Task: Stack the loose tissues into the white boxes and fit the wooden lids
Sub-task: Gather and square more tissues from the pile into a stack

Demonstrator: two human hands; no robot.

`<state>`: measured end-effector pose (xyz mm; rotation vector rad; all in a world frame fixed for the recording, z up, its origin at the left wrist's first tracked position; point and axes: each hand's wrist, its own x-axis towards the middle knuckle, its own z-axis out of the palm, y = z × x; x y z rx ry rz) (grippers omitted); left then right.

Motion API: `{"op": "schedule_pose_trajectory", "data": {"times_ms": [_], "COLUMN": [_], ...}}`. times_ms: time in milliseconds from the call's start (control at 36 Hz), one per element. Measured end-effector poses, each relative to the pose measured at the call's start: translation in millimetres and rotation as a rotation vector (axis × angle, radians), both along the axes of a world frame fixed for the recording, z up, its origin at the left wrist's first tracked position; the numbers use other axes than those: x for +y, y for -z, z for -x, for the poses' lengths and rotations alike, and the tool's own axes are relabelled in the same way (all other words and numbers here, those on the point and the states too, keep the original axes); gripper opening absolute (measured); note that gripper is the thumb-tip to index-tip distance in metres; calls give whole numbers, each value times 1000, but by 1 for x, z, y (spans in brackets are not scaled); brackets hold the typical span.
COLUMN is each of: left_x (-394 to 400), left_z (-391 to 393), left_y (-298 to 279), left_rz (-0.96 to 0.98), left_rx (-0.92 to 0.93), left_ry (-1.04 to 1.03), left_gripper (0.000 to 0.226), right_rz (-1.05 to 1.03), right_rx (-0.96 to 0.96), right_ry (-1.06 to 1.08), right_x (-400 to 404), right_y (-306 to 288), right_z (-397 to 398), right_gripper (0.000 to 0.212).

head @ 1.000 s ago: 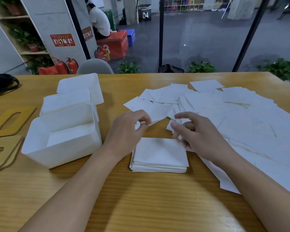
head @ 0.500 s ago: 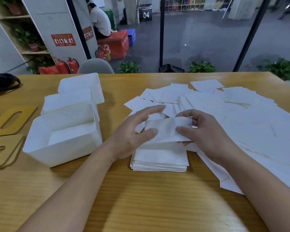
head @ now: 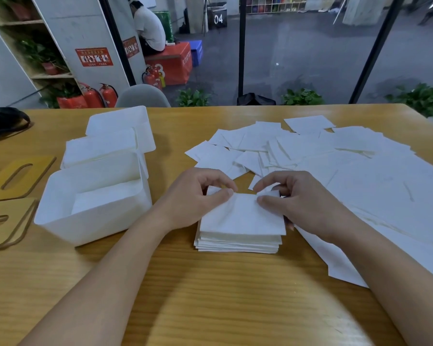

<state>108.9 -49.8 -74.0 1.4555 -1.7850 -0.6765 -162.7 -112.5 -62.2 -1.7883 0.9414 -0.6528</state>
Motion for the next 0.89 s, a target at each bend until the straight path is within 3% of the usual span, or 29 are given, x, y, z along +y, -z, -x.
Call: {"op": "schedule_pose_trajectory", "data": {"times_ms": [194, 278, 528, 722, 889], "left_x": [2, 1, -8, -9, -10], "left_z": [-2, -2, -10, -11, -13], "left_y": [6, 6, 16, 13, 15], "left_rz": [-42, -19, 11, 24, 82], "left_rx": [-128, -139, -311, -398, -378], "left_ry": [16, -58, -339, -351, -347], "left_gripper": [1, 9, 30, 5, 14], "right_rz": [232, 290, 355, 350, 327], "right_rx": [252, 297, 219, 213, 177], "right_ry": [23, 36, 68, 60, 95], "right_x": [-1, -1, -1, 1, 2], "right_y": [14, 15, 14, 16, 17], "right_z": [-3, -2, -2, -5, -9], "right_gripper": [18, 24, 31, 22, 20]}}
